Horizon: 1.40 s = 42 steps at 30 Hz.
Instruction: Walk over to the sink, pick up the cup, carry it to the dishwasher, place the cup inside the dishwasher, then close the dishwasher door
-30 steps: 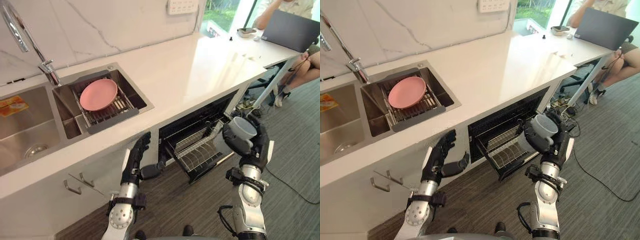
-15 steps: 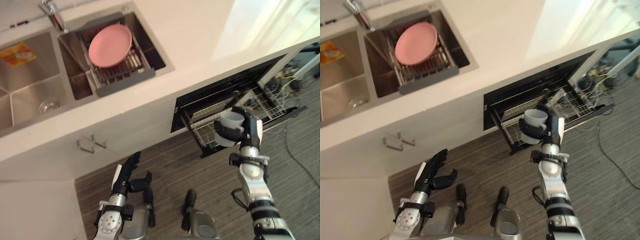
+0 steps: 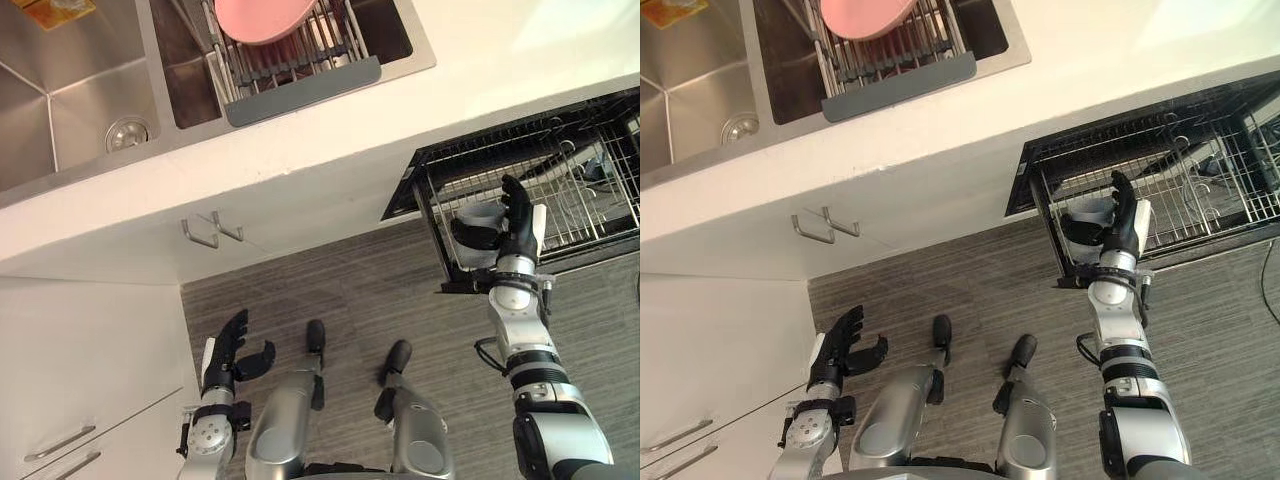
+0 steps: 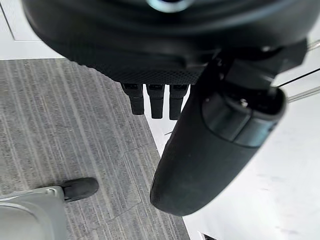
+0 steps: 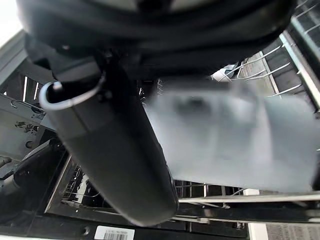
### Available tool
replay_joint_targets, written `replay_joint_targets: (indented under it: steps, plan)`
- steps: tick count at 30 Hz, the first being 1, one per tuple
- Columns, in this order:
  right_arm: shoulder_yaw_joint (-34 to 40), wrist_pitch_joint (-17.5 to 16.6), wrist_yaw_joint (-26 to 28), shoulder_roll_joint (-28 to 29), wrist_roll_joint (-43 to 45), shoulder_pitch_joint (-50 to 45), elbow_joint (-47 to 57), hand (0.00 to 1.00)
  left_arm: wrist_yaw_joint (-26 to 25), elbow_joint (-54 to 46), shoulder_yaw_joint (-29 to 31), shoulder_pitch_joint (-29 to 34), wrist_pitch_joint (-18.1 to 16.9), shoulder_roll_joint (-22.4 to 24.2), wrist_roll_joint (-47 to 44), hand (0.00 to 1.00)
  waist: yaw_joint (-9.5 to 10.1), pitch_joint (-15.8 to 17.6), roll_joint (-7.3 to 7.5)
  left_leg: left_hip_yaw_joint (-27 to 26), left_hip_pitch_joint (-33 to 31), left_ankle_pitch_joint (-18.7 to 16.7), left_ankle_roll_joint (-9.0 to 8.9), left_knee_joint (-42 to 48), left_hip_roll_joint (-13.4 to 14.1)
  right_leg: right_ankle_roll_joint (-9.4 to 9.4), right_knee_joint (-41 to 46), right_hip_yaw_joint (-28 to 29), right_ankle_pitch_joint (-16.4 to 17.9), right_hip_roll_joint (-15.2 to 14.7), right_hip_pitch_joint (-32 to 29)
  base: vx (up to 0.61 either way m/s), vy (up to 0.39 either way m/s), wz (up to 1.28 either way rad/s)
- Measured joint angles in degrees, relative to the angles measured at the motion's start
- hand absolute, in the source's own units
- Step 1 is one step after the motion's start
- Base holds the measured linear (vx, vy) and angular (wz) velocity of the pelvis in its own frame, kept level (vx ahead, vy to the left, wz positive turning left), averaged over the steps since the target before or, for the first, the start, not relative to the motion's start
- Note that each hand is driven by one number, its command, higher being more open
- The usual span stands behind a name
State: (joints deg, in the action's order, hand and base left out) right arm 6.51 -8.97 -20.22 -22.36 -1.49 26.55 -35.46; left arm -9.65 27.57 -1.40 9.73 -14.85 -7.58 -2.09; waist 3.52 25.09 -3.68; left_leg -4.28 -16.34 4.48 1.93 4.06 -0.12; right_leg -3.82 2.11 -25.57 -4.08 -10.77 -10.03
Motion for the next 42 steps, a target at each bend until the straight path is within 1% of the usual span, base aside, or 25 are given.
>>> replay_joint_targets:
  steps: [5, 9, 11, 12, 15, 18, 20, 22, 23, 25, 26, 27, 28, 29, 30, 31, 32, 33, 34, 36, 38, 39, 40, 41, 42]
  plan:
    - [0.5, 0.0, -0.2, 0.5, 0.0, -0.7, 3.0, 0.9, 0.0, 0.3, 0.0, -0.2, 0.0, 0.4, 0.0, 0.9, -0.08, 0.0, 0.0, 0.1, 0.2, 0.0, 0.05, 0.0, 0.0, 0.0, 0.0, 0.0, 0.0, 0.0, 0.1, 0.0, 0.0, 0.0]
    - [2.0, -0.2, -0.2, 2.4, 0.1, -5.2, 12.2, 0.9, 0.2, 0.6, 0.0, -0.2, 0.3, 1.1, 0.0, 0.9, -0.33, 0.0, 0.01, -0.1, 2.5, 0.3, 0.14, -1.8, -0.1, -0.16, 0.0, 0.1, 0.2, 0.0, 1.6, 0.0, 0.0, 0.0]
    - [2.1, -0.4, -0.2, 4.2, 0.1, -9.9, 20.1, 0.9, 0.3, 1.9, 0.0, -0.2, 0.5, 1.2, 0.0, 0.9, -1.04, -0.1, 0.16, -0.3, 4.5, 0.5, -0.05, -3.8, -0.1, -0.37, 0.0, 0.2, 0.6, 0.0, 2.7, 0.01, 0.003, -0.02]
    - [2.1, -0.5, -0.1, 4.8, 0.1, -11.2, 21.9, 0.9, 0.5, 2.3, 0.0, -0.2, 0.7, 1.2, 0.0, 0.9, -1.28, -0.1, 0.22, -0.4, 5.0, 0.6, -0.07, -4.1, -0.1, -0.46, 0.0, 0.2, 0.8, 0.0, 3.0, 0.05, -0.004, -0.03]
    - [2.2, -0.9, 0.2, 7.7, 0.1, -17.0, 28.8, 0.9, 1.2, 4.3, 0.0, -0.1, 1.7, 1.2, 0.0, 0.9, -1.92, -0.5, 0.9, -0.4, 7.0, 0.7, -0.22, -5.5, 0.0, -0.58, -0.1, 0.1, 1.4, 0.2, 4.4, 0.06, -0.015, 0.0]
    - [2.1, -1.4, 2.0, 11.7, 0.1, -24.4, 35.3, 0.9, 1.5, 6.0, 0.0, 0.1, 2.4, 1.1, 0.0, 0.9, -2.63, -1.7, 2.56, 0.1, 9.6, 0.6, -0.48, -6.3, 0.1, -0.84, -0.1, -0.6, 2.7, 0.3, 7.0, 0.13, -0.033, 0.08]
    - [1.4, -2.0, 3.8, 14.5, 0.2, -29.1, 38.6, 0.9, 2.2, 7.5, 0.0, 0.2, 2.7, 0.9, 0.0, 0.9, -2.92, -3.6, 4.21, 0.4, 11.3, -0.3, -1.25, -5.9, 0.2, -0.91, 0.0, -0.9, 3.8, 0.3, 9.0, 0.13, -0.028, 0.07]
    - [0.1, -2.5, 5.0, 15.4, 0.3, -31.1, 41.1, 0.9, 2.5, 8.1, 0.0, 0.2, 2.7, 0.9, -0.1, 0.9, -3.14, -4.5, 4.98, 0.6, 11.4, -2.3, -1.55, -3.0, 0.4, -0.99, 0.5, -1.3, 4.7, 0.3, 10.4, 0.1, -0.02, 0.04]
    - [-0.7, -2.7, 5.3, 15.4, 0.3, -31.6, 42.1, 0.9, 2.5, 8.3, 0.0, 0.2, 2.7, 0.9, -0.1, 0.9, -3.12, -4.6, 5.03, 0.6, 11.3, -3.3, -1.63, -1.4, 0.5, -1.0, 0.8, -1.3, 5.0, 0.3, 10.9, 0.07, -0.011, 0.02]
    - [-3.4, -3.8, 6.7, 15.4, 0.3, -31.9, 44.5, 0.9, 2.5, 9.6, 0.3, 0.2, 2.6, 1.0, -0.2, 0.9, -3.19, -5.1, 4.8, 0.3, 8.9, -7.7, -2.84, 7.6, 1.5, -1.09, 1.5, -2.0, 6.2, 0.6, 13.2, 0.02, 0.007, 0.13]
    - [-3.8, -4.0, 6.9, 15.4, 0.3, -31.9, 45.2, 0.9, 2.5, 9.7, 0.3, 0.1, 2.6, 1.0, -0.2, 0.9, -3.31, -5.4, 4.68, -0.1, 7.9, -8.4, -3.27, 9.7, 1.8, -1.03, 1.7, -2.8, 6.5, 0.7, 13.6, -0.03, 0.006, 0.45]
    - [-4.3, -4.6, 7.0, 15.3, 0.3, -31.6, 46.3, 0.9, 2.5, 9.7, 0.4, 0.0, 2.3, 0.9, -0.3, 0.9, -3.23, -5.5, 4.71, -2.6, 6.4, -8.9, -3.83, 13.3, 2.7, -0.9, 2.1, -4.3, 7.1, 0.9, 14.4, -0.05, -0.005, 0.57]
    - [-4.8, -4.7, 7.1, 15.1, 0.1, -31.1, 47.6, 0.9, 2.5, 9.8, 0.4, 0.0, 2.1, 0.9, -0.3, 0.9, -2.71, -5.5, 4.67, -7.1, 5.2, -9.1, -4.07, 16.0, 4.0, -0.76, 2.3, -5.3, 7.5, 1.1, 15.0, -0.07, -0.008, 0.53]
    - [-4.9, -4.9, 7.1, 15.0, 0.1, -30.7, 48.2, 0.9, 2.4, 10.0, 0.4, 0.0, 2.1, 0.9, -0.3, 0.9, -2.55, -5.6, 4.63, -9.5, 4.8, -9.2, -4.07, 16.9, 4.8, -0.6, 2.3, -5.8, 7.7, 1.3, 15.4, -0.1, -0.016, 0.42]
    - [-5.3, -5.1, 7.1, 14.7, 0.0, -29.6, 49.0, 0.9, 2.4, 10.6, 0.6, 0.1, 2.2, 1.1, -0.9, 0.9, -2.32, -5.9, 4.33, -14.8, 4.1, -10.0, -3.9, 17.7, 6.5, -0.01, 1.9, -6.7, 8.2, 1.7, 15.9, -0.17, -0.013, 0.37]
    - [-5.6, -5.3, 7.1, 13.8, 0.0, -28.6, 49.7, 0.9, 2.4, 11.5, 0.7, 0.2, 2.2, 1.7, -1.2, 0.9, -2.31, -7.2, 3.02, -21.1, 4.3, -13.2, -3.78, 16.7, 9.0, 0.03, 1.8, -7.8, 8.6, 2.7, 16.0, -0.15, 0.006, 0.35]
    - [-5.5, -5.7, 6.9, 13.5, -0.3, -28.2, 49.8, 0.9, 2.4, 12.1, 0.7, 0.3, 2.2, 1.8, -1.2, 0.9, -2.3, -7.8, 2.85, -23.2, 4.6, -13.7, -1.61, 16.4, 9.7, -0.13, 1.9, -8.0, 8.9, 2.8, 16.0, -0.1, 0.025, 0.23]
    - [-5.7, -5.8, 6.7, 13.3, -0.5, -27.6, 49.8, 0.9, 2.4, 13.0, 1.0, 0.3, 2.3, 1.9, -1.5, 0.9, -2.15, -8.7, 3.26, -26.3, 5.3, -13.9, -1.3, 15.8, 10.3, -0.36, 2.1, -8.1, 9.0, 2.3, 15.9, 0.06, 0.084, 0.21]
    - [-5.8, -5.9, 6.5, 12.8, -0.7, -26.0, 49.8, 0.9, 2.4, 14.3, 1.0, 0.3, 2.4, 1.9, -1.2, 0.9, -2.2, -10.7, 3.51, -28.4, 6.0, -12.8, -0.43, 14.1, 9.3, -1.49, 2.1, -8.6, 8.7, 1.2, 15.4, 0.07, 0.07, 0.17]
    - [-5.9, -5.9, 6.5, 12.3, -0.9, -24.8, 49.8, 0.9, 2.4, 15.0, 1.0, 0.3, 2.4, 1.9, -1.2, 0.9, -2.05, -11.5, 3.64, -28.3, 6.0, -13.0, 0.05, 13.8, 8.4, -1.93, 2.6, -8.8, 8.7, 0.4, 15.3, 0.1, 0.111, 0.14]
    - [-6.6, -5.9, 6.6, 11.0, -1.1, -22.7, 48.8, 0.9, 2.3, 15.2, 1.1, 0.4, 2.5, 2.1, -1.2, 0.9, -2.02, -11.5, 3.73, -28.1, 7.4, -14.8, 1.18, 14.4, 6.9, -3.35, 8.7, -9.0, 11.9, -3.0, 14.8, 0.11, 0.159, 0.13]
    - [-7.7, -6.0, 6.7, 10.0, -1.9, -21.2, 46.8, 0.9, 2.3, 15.3, 1.1, 0.5, 2.5, 1.9, -1.2, 0.9, -2.17, -11.8, 4.21, -28.2, 8.4, -16.4, 1.59, 15.3, 5.8, -4.01, 14.8, -8.4, 14.5, -6.0, 13.8, 0.11, 0.138, 0.04]
    - [-8.3, -6.0, 6.9, 9.5, -2.9, -20.4, 45.5, 0.9, 2.3, 15.4, 1.1, 0.5, 2.5, 1.9, -1.2, 0.9, -2.26, -11.9, 4.35, -28.4, 9.1, -17.0, 1.96, 15.7, 5.3, -3.74, 18.4, -7.9, 15.5, -7.4, 13.0, 0.13, 0.165, -0.06]
    - [-9.8, -5.8, 7.5, 8.4, -4.3, -18.7, 42.8, 0.9, 2.4, 15.3, 1.0, 0.6, 2.5, 1.9, -1.2, 0.9, -2.24, -11.9, 4.39, -28.7, 10.3, -18.1, 2.68, 16.4, 4.6, -1.94, 27.9, -5.9, 16.5, -10.7, 9.9, 0.11, 0.141, -0.07]
    - [-10.6, -5.7, 7.9, 8.2, -5.5, -18.1, 41.2, 0.9, 2.4, 15.4, 1.0, 0.6, 2.5, 1.6, -1.1, 0.9, -2.29, -12.0, 4.77, -28.7, 11.3, -18.6, 3.41, 16.5, 3.9, 0.07, 34.2, -3.7, 16.4, -12.8, 7.4, 0.13, 0.127, 0.08]
